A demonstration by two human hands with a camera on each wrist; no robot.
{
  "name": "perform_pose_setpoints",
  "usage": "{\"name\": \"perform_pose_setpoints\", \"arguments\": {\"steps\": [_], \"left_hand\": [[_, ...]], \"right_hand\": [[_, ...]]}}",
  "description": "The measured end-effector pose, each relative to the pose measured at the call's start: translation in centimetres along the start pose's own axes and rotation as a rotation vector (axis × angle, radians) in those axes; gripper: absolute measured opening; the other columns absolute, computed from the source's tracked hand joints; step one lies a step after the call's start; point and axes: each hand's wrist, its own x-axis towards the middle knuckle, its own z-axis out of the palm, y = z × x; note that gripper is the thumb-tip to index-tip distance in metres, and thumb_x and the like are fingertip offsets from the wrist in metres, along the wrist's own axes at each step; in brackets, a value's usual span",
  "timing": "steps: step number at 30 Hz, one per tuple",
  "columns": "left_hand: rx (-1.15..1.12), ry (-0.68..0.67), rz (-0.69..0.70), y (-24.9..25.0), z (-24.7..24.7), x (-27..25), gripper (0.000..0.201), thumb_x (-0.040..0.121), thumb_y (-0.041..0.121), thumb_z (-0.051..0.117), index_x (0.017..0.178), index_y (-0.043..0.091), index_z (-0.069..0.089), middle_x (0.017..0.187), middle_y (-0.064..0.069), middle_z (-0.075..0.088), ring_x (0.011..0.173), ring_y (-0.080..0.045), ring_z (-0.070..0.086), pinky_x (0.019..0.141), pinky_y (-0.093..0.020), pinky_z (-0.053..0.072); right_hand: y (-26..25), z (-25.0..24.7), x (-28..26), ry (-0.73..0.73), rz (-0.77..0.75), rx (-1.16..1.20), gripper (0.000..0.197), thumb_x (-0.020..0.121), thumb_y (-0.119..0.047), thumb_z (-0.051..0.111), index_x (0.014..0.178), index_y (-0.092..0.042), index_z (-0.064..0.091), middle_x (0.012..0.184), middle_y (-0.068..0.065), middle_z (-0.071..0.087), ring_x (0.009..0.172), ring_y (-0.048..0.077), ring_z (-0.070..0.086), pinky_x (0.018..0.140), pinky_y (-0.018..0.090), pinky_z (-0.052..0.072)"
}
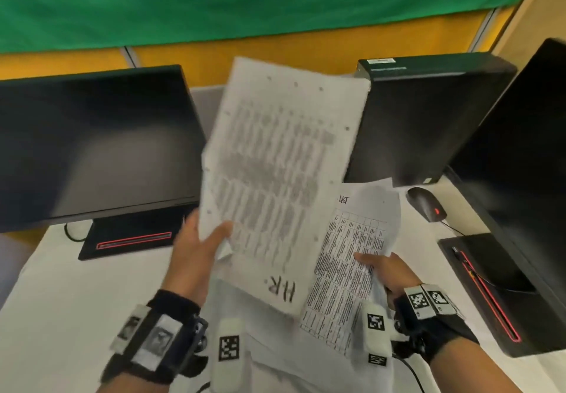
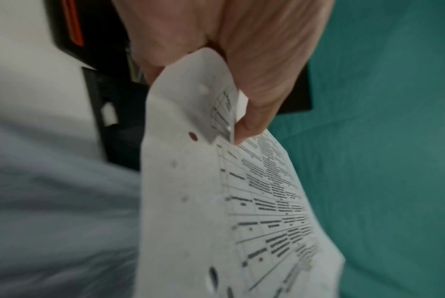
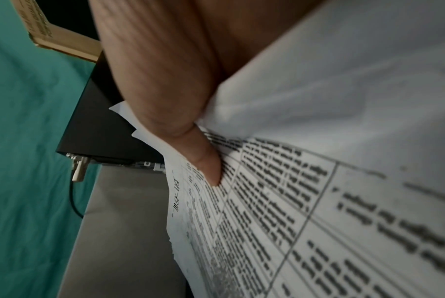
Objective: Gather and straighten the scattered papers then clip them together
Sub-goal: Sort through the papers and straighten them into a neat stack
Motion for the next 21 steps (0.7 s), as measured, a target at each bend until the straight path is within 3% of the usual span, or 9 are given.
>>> {"name": "perform_pose_setpoints", "arguments": {"steps": [2, 4, 6, 8, 11, 15, 17, 19, 21], "left_hand": [[0.145, -0.007, -0.092, -3.3, 0.0, -0.2, 0.030, 0.087, 0.012, 0.062, 0.115, 0.019, 0.059, 0.109, -0.005, 0.070, 0.096, -0.022, 0.068, 0.075, -0.037, 0.057], [0.304, -0.026, -0.163, -6.1, -0.4, -0.9, 0.031, 0.086, 0.014, 0.063, 0.115, 0.022, 0.056, 0.110, -0.003, 0.067, 0.099, -0.023, 0.066, 0.083, -0.039, 0.055], [0.365, -0.063, -0.232, -7.6, -1.0, -1.7, 0.039, 0.085, 0.014, 0.063, 0.121, 0.022, 0.050, 0.112, -0.001, 0.063, 0.099, -0.018, 0.063, 0.078, -0.029, 0.052], [0.413, -0.099, -0.268, -8.2, -1.6, -2.2, 0.044, 0.083, 0.015, 0.066, 0.122, 0.023, 0.046, 0.112, 0.003, 0.061, 0.095, -0.011, 0.060, 0.075, -0.023, 0.047], [0.516, -0.135, -0.303, -8.6, -2.7, -2.6, 0.047, 0.082, 0.022, 0.068, 0.119, 0.029, 0.039, 0.106, 0.011, 0.054, 0.092, -0.009, 0.053, 0.082, -0.026, 0.042], [0.466, -0.207, -0.496, -8.2, -3.6, -2.8, 0.066, 0.076, 0.052, 0.064, 0.132, 0.028, 0.039, 0.142, 0.004, 0.044, 0.125, -0.020, 0.046, 0.104, -0.039, 0.035], [0.502, -0.280, -0.559, -7.5, -4.0, -2.8, 0.080, 0.075, 0.069, 0.055, 0.141, 0.029, 0.036, 0.151, 0.006, 0.031, 0.140, -0.018, 0.028, 0.114, -0.041, 0.018], [0.705, -0.291, -0.425, -6.7, -4.6, -1.9, 0.081, 0.070, 0.075, 0.053, 0.136, 0.029, 0.041, 0.151, 0.001, 0.033, 0.140, -0.020, 0.027, 0.115, -0.039, 0.017], [0.968, -0.201, -0.247, -5.8, -5.3, 0.0, 0.095, 0.062, 0.078, 0.057, 0.137, 0.025, 0.036, 0.152, -0.004, 0.029, 0.140, -0.026, 0.022, 0.114, -0.044, 0.018]], "right_hand": [[-0.3, 0.7, -0.3, -0.024, -0.039, 0.030, 0.010, 0.085, -0.016, 0.065, 0.093, -0.011, 0.062, 0.082, 0.005, 0.069, 0.075, 0.023, 0.066, 0.062, 0.032, 0.048], [-0.3, 1.2, -0.3, -0.043, -0.046, 0.039, 0.013, 0.084, -0.018, 0.066, 0.094, -0.011, 0.062, 0.087, 0.008, 0.070, 0.079, 0.026, 0.068, 0.067, 0.033, 0.051], [-0.4, 1.6, -0.2, -0.074, -0.050, 0.045, 0.017, 0.084, -0.014, 0.065, 0.100, -0.008, 0.063, 0.091, 0.010, 0.071, 0.081, 0.028, 0.068, 0.069, 0.035, 0.052], [0.0, 2.0, 0.1, -0.054, -0.025, 0.005, 0.024, 0.080, -0.010, 0.065, 0.104, -0.005, 0.063, 0.093, 0.014, 0.072, 0.083, 0.032, 0.069, 0.076, 0.042, 0.054], [1.1, 2.5, 0.9, -0.057, 0.007, -0.036, 0.023, 0.075, -0.012, 0.066, 0.096, -0.004, 0.065, 0.091, 0.018, 0.074, 0.085, 0.037, 0.070, 0.089, 0.052, 0.052], [1.3, 3.1, 0.4, -0.045, 0.036, -0.098, 0.011, 0.082, -0.005, 0.060, 0.072, -0.004, 0.063, 0.057, 0.009, 0.070, 0.064, 0.029, 0.064, 0.063, 0.034, 0.050], [1.1, 3.2, 0.0, -0.056, 0.037, -0.126, 0.014, 0.086, -0.004, 0.055, 0.075, -0.001, 0.063, 0.068, 0.014, 0.070, 0.071, 0.032, 0.064, 0.070, 0.037, 0.051], [1.1, 3.1, 0.0, -0.054, 0.052, -0.133, 0.019, 0.084, -0.008, 0.057, 0.094, 0.006, 0.066, 0.091, 0.023, 0.070, 0.090, 0.038, 0.065, 0.091, 0.047, 0.050], [1.0, 3.3, 0.1, -0.051, 0.046, -0.119, 0.026, 0.084, -0.011, 0.059, 0.101, 0.007, 0.066, 0.091, 0.023, 0.069, 0.086, 0.036, 0.067, 0.086, 0.042, 0.053]]}}
